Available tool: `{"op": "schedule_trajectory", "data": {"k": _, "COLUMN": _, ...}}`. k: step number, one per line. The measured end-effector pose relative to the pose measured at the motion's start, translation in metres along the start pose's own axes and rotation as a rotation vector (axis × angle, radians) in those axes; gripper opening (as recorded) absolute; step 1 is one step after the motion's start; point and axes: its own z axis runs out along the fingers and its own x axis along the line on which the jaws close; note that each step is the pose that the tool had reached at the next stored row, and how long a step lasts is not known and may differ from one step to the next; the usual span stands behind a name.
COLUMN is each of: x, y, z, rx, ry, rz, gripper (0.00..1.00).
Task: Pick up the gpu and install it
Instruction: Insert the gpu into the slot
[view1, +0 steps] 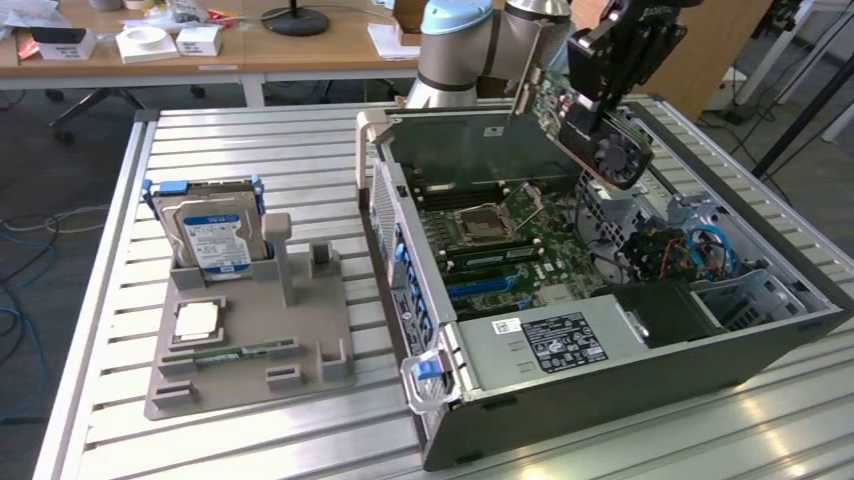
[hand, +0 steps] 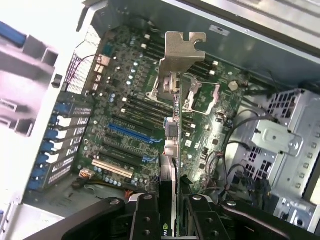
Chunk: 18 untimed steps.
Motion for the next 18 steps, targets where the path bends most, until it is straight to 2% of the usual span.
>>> {"op": "schedule_trajectory", "data": {"k": 18, "x": 0.0001, "y": -0.0002, "z": 0.0045, "rx": -0.0050, "ry": 0.0135, "rz": -0.328, "gripper": 0.26}}
